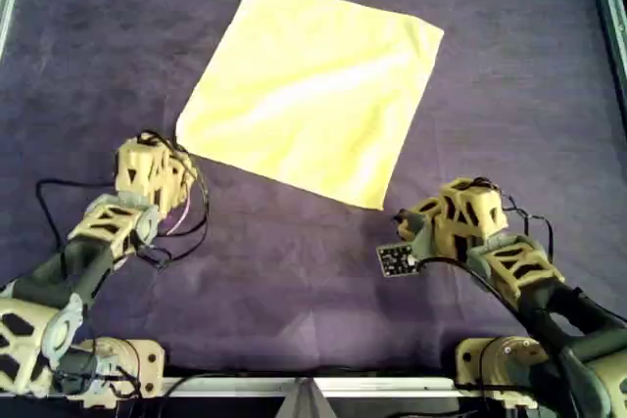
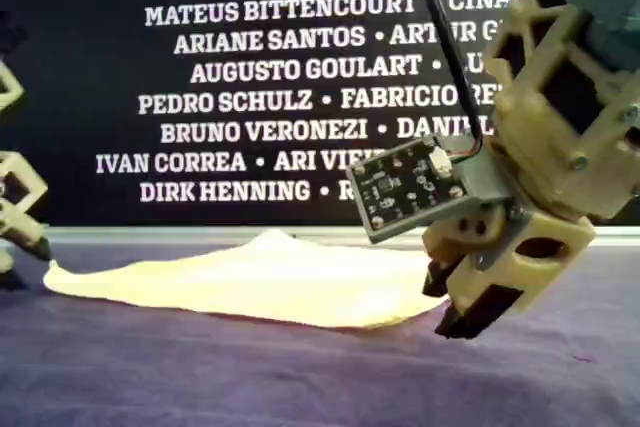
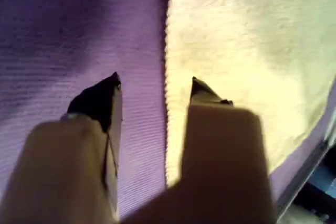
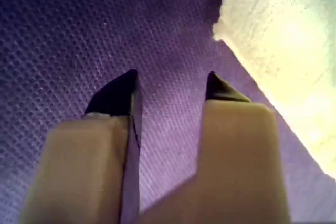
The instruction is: Fold a cloth
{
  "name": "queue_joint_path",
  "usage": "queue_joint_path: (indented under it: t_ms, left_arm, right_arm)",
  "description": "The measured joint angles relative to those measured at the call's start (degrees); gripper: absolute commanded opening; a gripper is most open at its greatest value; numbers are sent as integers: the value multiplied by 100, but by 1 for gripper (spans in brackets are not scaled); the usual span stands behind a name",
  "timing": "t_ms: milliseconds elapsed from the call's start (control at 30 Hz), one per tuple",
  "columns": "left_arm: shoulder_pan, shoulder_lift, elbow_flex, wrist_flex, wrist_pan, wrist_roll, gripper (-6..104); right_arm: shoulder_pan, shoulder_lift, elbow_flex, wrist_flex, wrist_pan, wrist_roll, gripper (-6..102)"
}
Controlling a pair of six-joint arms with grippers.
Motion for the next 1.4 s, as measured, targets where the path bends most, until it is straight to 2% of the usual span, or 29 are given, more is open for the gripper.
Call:
queue_joint_path:
  t_ms: [200,333,633,1300,1400]
  left_arm:
    - [0,-448,-360,0,0,0,48]
    - [0,-729,-615,0,0,0,48]
    - [0,-800,-791,0,0,0,48]
    - [0,-1310,-1195,-9,0,0,48]
    - [0,-1564,-1450,-18,0,158,48]
  right_arm:
    - [0,-70,-149,0,0,0,53]
    - [0,-105,-501,0,0,88,53]
    - [536,-1582,-1485,0,9,105,53]
    - [527,-2769,-3129,554,18,105,53]
    - [527,-2777,-3138,554,9,105,53]
